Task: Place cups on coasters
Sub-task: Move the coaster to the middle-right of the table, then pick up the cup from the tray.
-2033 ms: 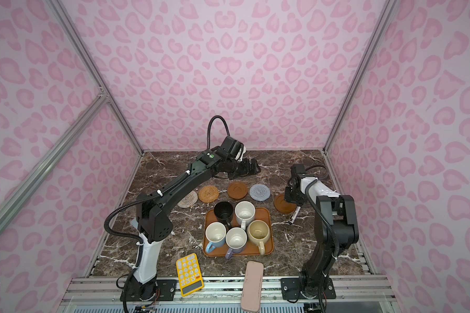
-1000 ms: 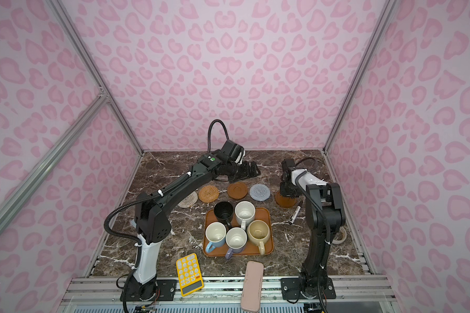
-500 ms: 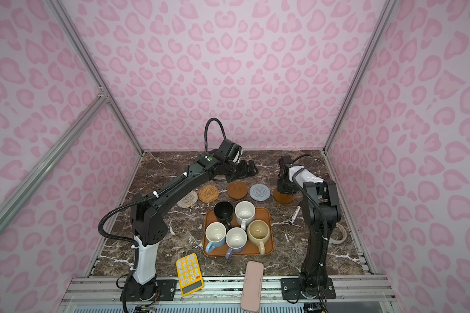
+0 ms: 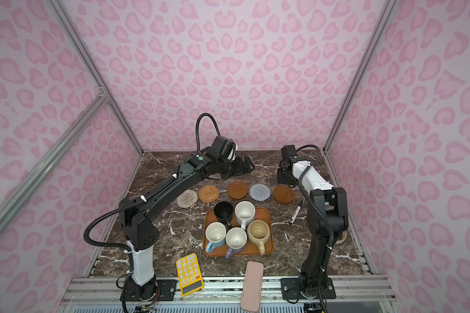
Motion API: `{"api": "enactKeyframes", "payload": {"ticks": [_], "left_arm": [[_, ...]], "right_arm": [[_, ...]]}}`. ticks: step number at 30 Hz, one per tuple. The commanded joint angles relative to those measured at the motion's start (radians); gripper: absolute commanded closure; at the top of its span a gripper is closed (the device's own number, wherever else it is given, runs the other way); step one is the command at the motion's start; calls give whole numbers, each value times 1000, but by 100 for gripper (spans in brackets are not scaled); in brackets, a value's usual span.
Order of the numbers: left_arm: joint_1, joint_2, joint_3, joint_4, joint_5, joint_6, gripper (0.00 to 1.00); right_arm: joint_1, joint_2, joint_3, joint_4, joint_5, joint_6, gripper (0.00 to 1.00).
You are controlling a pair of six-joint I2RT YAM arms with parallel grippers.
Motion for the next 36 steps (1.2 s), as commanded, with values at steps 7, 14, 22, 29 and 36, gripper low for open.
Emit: {"api": "enactKeyframes", "payload": {"ticks": [7,14,22,29,36], "left_arm": [[3,-226,-122,-18,-117,1,3],[19,-504,-464,128,-333,-132,3],[182,-767,-812,369,-130,-105,3],[151,-703,-668,115,-180,-73,3],[74,-614,-597,-104,-207,-275,16]], "right_arm": [[48,-216,41,-89,-52,-14,21],[65,-360,-108,7,-60,53,7],[-51,-488,-263,223,-470,145,2],[12,-446,-169,31,-453,32,5],[69,-507,-168,-67,-378,56,8]]}}
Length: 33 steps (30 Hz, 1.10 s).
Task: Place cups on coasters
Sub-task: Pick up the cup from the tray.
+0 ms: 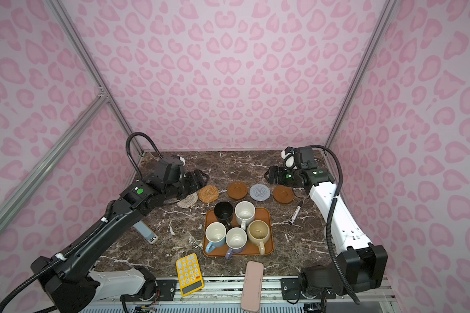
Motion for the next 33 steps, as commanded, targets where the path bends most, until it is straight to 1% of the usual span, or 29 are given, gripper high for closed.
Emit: {"api": "enactKeyframes", "payload": {"ticks": [1,5,9,11,13,14,15,17,19,21,22,23,25,27,29,31,33], "left_arm": [[-39,39,57,-123,-7,-82,16],[-122,107,91,-139,23,-129,16],[-212,149,83,-131,-20,-195,17],[-235,166,57,-123,-33,-237,18],[-249,183,29,-105,-31,-273,23],[-261,192,21,-89,-42,-287,25],[-279,204,19,-77,-61,-297,27],[-305,245,46,-72,-79,-302,30],[-319,291,85,-96,-78,-323,35],[-328,296,74,-98,-103,-387,41],[-331,283,48,-68,-110,-402,43],[-330,273,23,-35,-109,-413,43],[-331,273,11,-32,-106,-427,43],[-334,286,21,-54,-93,-434,41],[-345,292,14,-48,-76,-454,37],[-360,293,3,-31,-77,-462,38],[-365,307,3,-26,-71,-477,41]], "right_arm": [[20,-17,42,-93,52,-10,8],[23,-87,-9,-81,95,2,9],[23,-142,-91,-49,91,44,11],[23,-143,-109,-59,69,54,13],[29,-143,-115,-78,47,61,16],[37,-147,-121,-79,35,61,19],[45,-154,-132,-71,37,70,21],[77,-168,-159,-42,49,101,21],[137,-165,-172,-33,46,114,21],[211,-162,-180,-30,38,121,19],[236,-164,-188,-15,24,138,17],[254,-171,-201,10,4,162,13],[283,-189,-222,41,18,210,1],[301,-201,-234,49,46,221,1],[304,-203,-245,47,51,223,1],[303,-205,-253,36,58,216,1],[302,-214,-267,20,84,216,1]]}}
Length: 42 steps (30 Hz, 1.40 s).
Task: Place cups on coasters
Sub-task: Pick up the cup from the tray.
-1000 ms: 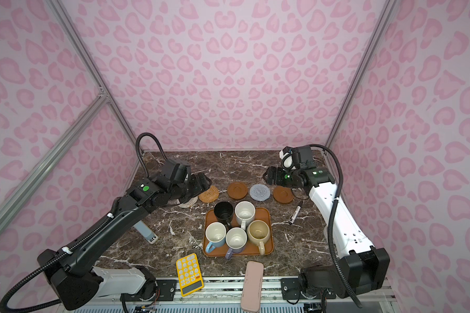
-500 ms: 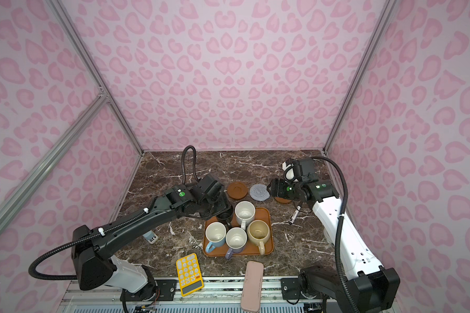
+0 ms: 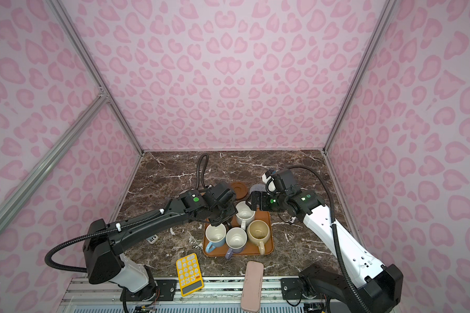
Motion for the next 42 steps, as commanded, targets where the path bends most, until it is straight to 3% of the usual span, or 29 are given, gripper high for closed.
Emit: {"api": "enactKeyframes", "payload": {"ticks": [1,7,29,42], "left_arm": [[-5,18,-5,26,6,-45,43],[-12,50,-18,10,3,-73,60],[-21,170,96,-171,-75,-82,62],[-17,226,139,-206,-93,-51,62]], "right_arm": [[-1,-14,-19,-6,52,14,1],[-15,-64,-64,-23,90,35,1],[-19,-88,-74,-55,127,26,1],[-96,-136,-121,-55,95,9,1]]}}
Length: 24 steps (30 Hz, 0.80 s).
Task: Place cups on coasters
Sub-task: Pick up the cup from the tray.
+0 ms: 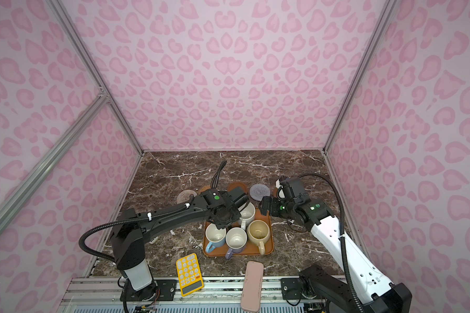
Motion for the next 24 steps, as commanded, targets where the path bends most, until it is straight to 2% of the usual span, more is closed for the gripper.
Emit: {"api": "enactKeyframes", "payload": {"ticks": [1,14,19,24], "left_arm": [[2,18,19,-44,-29,11,65],[3,34,11,-24,-38,20,71],[3,73,59,-62,-51,38,70],[4,83,45,-49,-39,30,69]], "right_arm": [[-21,-16,-18,2,-23,-8,1],[-37,-32,-20,-3,-38,-16,1],[-40,-32,-22,-2,-36,-20,1],[-44,-33,-36,-2,-36,-22,1]]}}
